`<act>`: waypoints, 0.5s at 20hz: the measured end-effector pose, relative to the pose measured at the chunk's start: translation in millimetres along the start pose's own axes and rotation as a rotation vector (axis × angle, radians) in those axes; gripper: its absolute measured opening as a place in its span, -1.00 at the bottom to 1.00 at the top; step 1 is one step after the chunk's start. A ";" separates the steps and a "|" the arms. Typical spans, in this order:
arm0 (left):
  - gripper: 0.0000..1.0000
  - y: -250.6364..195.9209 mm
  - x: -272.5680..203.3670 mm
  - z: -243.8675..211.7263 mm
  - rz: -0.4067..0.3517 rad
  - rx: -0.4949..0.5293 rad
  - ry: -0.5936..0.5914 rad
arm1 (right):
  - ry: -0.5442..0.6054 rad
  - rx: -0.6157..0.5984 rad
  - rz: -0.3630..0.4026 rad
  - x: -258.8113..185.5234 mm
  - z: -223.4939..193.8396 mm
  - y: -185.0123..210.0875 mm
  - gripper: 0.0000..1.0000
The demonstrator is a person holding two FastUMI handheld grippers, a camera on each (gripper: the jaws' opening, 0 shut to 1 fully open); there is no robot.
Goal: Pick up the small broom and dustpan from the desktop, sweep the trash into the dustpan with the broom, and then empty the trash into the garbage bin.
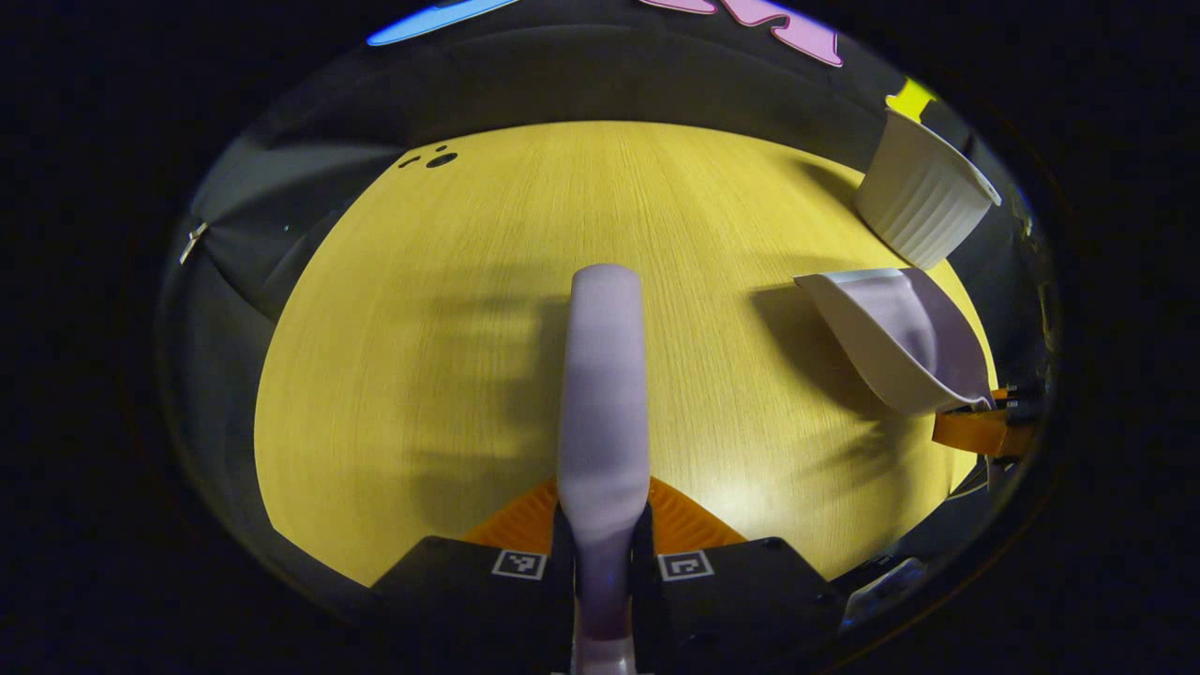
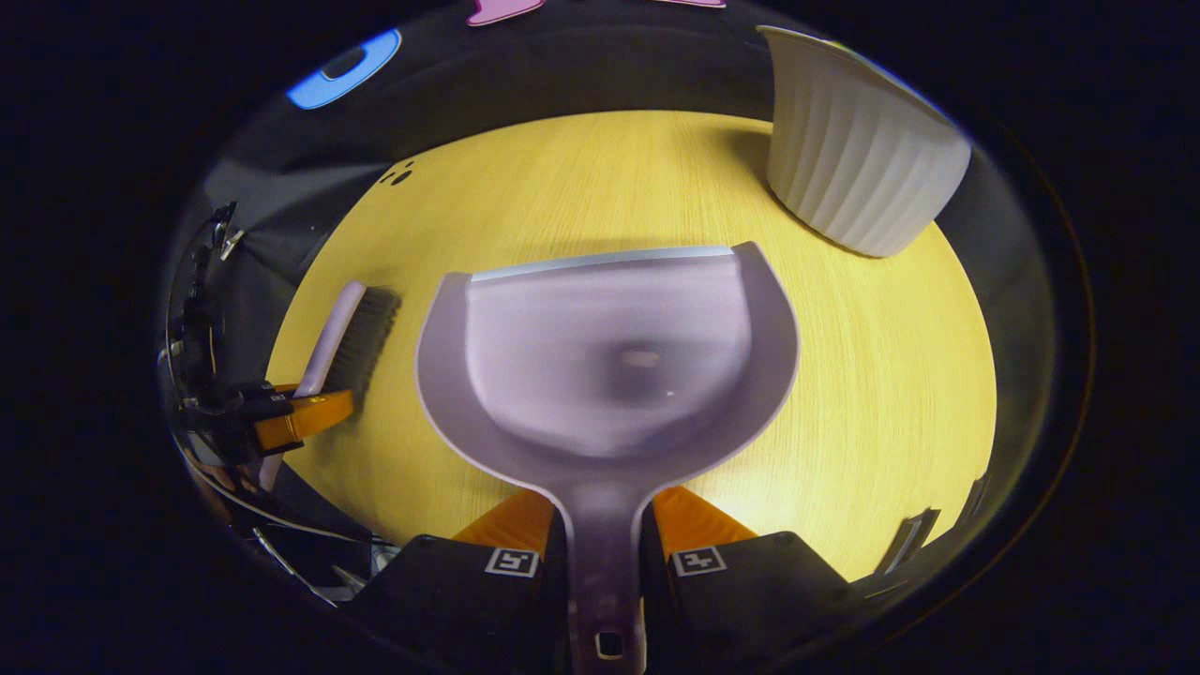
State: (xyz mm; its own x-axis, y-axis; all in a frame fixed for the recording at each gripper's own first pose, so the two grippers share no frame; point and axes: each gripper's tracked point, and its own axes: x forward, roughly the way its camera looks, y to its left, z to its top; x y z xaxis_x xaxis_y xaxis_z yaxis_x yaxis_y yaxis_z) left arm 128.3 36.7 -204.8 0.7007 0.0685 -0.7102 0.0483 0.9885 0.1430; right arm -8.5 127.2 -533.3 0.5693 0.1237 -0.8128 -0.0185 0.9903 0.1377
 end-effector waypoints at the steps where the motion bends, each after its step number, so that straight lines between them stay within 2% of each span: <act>1: -0.41 -1.7 4.1 1.1 0.008 0.015 0.008 | 0.010 0.000 0.000 0.2 -3.0 -0.6 -0.27; 2: -0.40 -5.0 5.9 0.8 0.019 0.030 0.024 | 0.025 -0.003 0.007 1.8 -4.5 0.0 -0.19; 3: -0.40 -9.1 6.5 0.4 0.030 0.043 0.034 | 0.036 -0.005 0.021 3.5 -5.9 -0.7 -0.26; 4: -0.34 -13.7 9.3 0.8 0.036 0.054 0.036 | 0.035 -0.009 0.028 4.3 -6.0 -1.4 -0.25; 6: -0.37 -13.9 7.8 0.0 0.043 0.052 0.036 | 0.028 -0.003 0.050 1.4 -4.7 1.3 -0.23; 7: -0.30 -13.2 4.6 -1.9 0.040 0.043 0.039 | 0.017 0.012 0.056 1.7 -3.7 3.2 -0.24; 8: -0.33 -16.3 1.4 -2.9 0.027 0.030 0.032 | 0.018 0.024 0.065 0.8 -4.6 4.0 -0.31; 10: 0.00 -22.5 -8.2 1.9 0.001 0.005 -0.002 | 0.002 0.044 0.085 -5.4 0.5 5.8 0.07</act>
State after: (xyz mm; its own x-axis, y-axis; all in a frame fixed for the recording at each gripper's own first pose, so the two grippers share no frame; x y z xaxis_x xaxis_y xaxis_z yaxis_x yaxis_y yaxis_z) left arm 122.8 13.7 -200.9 0.7019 0.0694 -0.7089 0.0508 0.9878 0.1471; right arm -11.3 132.2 -527.8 0.5655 0.2074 -0.7983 -0.0306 0.9725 0.2310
